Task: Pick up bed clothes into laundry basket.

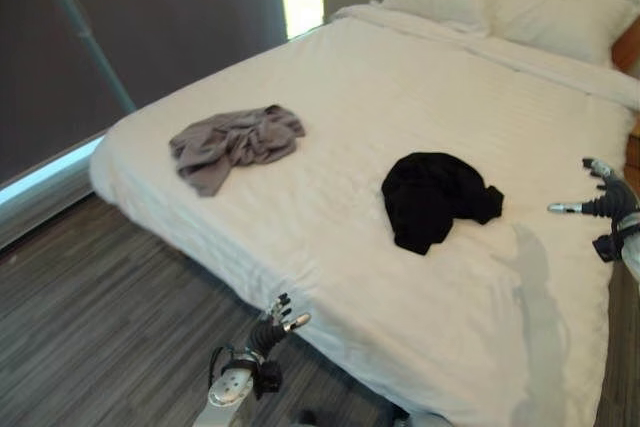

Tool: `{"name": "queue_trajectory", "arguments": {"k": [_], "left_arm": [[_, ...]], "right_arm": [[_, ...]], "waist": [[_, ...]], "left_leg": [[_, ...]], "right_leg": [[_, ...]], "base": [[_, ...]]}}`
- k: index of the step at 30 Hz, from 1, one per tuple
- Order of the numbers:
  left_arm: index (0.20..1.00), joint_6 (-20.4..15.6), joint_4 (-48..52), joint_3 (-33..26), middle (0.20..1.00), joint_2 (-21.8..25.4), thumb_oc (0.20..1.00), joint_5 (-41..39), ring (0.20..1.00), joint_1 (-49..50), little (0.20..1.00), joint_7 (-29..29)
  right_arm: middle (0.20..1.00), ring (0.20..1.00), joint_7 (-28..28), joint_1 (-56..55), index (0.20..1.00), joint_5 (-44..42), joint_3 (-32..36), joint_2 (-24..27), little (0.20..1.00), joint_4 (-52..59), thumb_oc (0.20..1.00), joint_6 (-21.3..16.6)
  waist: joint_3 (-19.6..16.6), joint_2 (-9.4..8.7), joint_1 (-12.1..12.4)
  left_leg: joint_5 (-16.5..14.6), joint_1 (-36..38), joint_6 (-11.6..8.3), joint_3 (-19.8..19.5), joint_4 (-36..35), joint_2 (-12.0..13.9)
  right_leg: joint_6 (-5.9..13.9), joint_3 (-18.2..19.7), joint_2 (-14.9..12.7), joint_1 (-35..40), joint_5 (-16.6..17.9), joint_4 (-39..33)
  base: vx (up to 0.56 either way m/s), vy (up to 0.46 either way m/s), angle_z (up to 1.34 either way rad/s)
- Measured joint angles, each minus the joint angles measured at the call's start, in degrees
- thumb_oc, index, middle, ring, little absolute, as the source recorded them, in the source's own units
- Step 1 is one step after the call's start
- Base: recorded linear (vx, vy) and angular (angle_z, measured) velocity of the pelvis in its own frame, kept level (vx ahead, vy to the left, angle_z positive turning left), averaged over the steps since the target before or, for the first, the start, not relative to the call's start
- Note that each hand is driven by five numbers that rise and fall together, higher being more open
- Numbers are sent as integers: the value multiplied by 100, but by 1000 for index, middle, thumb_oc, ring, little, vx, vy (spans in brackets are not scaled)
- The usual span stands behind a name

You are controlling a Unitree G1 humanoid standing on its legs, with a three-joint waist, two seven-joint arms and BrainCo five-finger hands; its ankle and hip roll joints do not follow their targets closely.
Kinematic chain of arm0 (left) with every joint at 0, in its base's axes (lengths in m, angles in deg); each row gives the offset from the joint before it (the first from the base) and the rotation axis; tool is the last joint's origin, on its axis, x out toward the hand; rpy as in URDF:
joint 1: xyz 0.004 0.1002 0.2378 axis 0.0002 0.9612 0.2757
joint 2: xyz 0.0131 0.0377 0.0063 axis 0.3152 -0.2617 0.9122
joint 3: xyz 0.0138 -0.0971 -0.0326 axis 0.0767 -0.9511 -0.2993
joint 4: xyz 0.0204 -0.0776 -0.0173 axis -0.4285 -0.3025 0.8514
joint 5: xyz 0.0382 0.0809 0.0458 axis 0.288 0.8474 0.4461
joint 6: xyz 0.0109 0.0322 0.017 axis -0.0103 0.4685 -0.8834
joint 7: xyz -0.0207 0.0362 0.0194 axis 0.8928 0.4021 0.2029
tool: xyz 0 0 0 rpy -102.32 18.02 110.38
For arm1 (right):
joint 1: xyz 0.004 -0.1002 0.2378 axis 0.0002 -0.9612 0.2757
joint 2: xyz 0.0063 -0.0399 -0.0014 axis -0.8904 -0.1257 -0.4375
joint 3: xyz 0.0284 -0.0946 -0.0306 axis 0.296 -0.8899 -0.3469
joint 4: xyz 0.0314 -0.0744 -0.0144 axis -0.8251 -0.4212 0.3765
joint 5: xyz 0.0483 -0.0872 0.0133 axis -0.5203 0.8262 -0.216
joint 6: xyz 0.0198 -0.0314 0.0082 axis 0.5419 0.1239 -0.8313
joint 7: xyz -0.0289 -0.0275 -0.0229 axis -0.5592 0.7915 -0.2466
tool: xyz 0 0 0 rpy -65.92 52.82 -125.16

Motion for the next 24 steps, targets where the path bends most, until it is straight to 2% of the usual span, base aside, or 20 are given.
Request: {"name": "queue_trajectory", "arguments": {"k": [1,2,3,4,6,8,12,15,18,20,21,23,24], "left_arm": [[1000,24,4,31,1000,-1,1000,-22,1000,-6,1000,-1],[1000,29,70,25,1000,-11,1000,-142,1000,57,1000,-6],[1000,25,243,43,1000,56,1000,-201,1000,-4,1000,-4],[1000,4,266,39,1000,83,1000,-206,1000,-57,1000,-1],[1000,33,240,82,1000,107,1000,-209,1000,-60,1000,-11],[1000,26,357,79,1000,135,1000,-211,1000,29,1000,-9],[1000,25,387,36,1000,208,1000,-211,1000,60,1000,-17],[1000,17,419,12,1000,238,1000,-216,1000,175,1000,-13],[1000,19,437,40,1000,240,1000,-217,1000,117,1000,-8],[1000,15,433,46,1000,242,1000,-274,1000,54,1000,-12],[1000,5,435,83,1000,245,1000,-379,1000,-127,1000,-15],[1000,-17,438,114,1000,245,1000,-390,1000,-291,1000,-16],[1000,-51,436,123,1000,241,1000,-395,1000,-346,1000,-38]], "right_arm": [[1000,1000,-27,315,1000,94,-419,-16,1000,-294,1000,30],[1000,1000,-22,1059,1000,224,-838,-282,1000,-1191,1000,31],[1000,1000,-17,1607,1000,359,-1064,-490,1000,-2009,1000,147],[1000,1000,-9,1618,1000,409,-980,-426,1000,-1987,1000,147],[1000,1000,45,1828,1000,620,-930,-486,1000,-2150,1000,147],[1000,1000,106,2119,1000,878,-1139,-510,1000,-2378,1000,143],[1000,1000,201,2124,1000,1308,-1501,-550,1000,-2681,1000,185],[1000,1000,236,2152,1000,1797,-1670,-631,1000,-2874,1000,194],[1000,1000,228,2163,1000,2053,-1784,-676,1000,-2871,1000,177],[1000,1000,223,2174,1000,2465,-2137,-703,1000,-2875,1000,185],[1000,1000,234,2257,1000,2801,-2329,-708,1000,-2881,1000,193],[1000,1000,338,2365,1000,2947,-2431,-708,1000,-2882,1000,240],[1000,1000,438,2472,1000,3078,-2180,-703,1000,-2862,1000,250]], "waist": [[-1,35,78],[18,173,164],[-22,146,152],[-16,127,186],[16,205,379],[42,467,605],[87,536,617],[156,636,785],[238,659,742],[327,730,816],[476,807,891],[683,896,906],[775,917,894]], "left_leg": [[-3,-34,6,-14,-35,39],[50,-126,-74,-133,-34,134],[64,-273,-141,-270,6,117],[77,-329,-162,-341,-19,82],[87,-398,-186,-384,21,-1],[139,-565,-210,-471,48,-13],[217,-780,-236,-617,58,-125],[460,-977,-286,-700,62,-147],[522,-1072,-307,-762,65,-206],[608,-1222,-318,-764,71,-239],[635,-1397,-323,-763,91,-281],[648,-1529,-326,-773,118,-307],[647,-1637,-327,-760,151,-317]], "right_leg": [[16,-3,1,8,16,-75],[-1,-159,64,-44,68,9],[45,-206,64,-224,-67,380],[-45,-214,54,-222,-8,271],[-52,-238,11,-216,-2,169],[-101,-293,23,-217,158,-79],[-104,-440,-63,-367,170,-79],[-167,-523,-93,-469,244,-79],[-138,-559,-107,-598,271,-69],[-170,-569,-140,-746,310,-73],[-235,-565,-166,-911,373,-51],[-245,-567,-184,-1024,402,-49],[-241,-557,-196,-1112,405,-49]], "base": [[1,-61,4],[9,-36,25],[16,-65,64],[16,-66,91],[-6,-50,40],[-63,-60,3],[-39,-27,32],[-15,-18,5],[-59,-12,9],[-103,-6,8],[-77,-5,1],[-102,5,3],[-104,13,-1]]}}
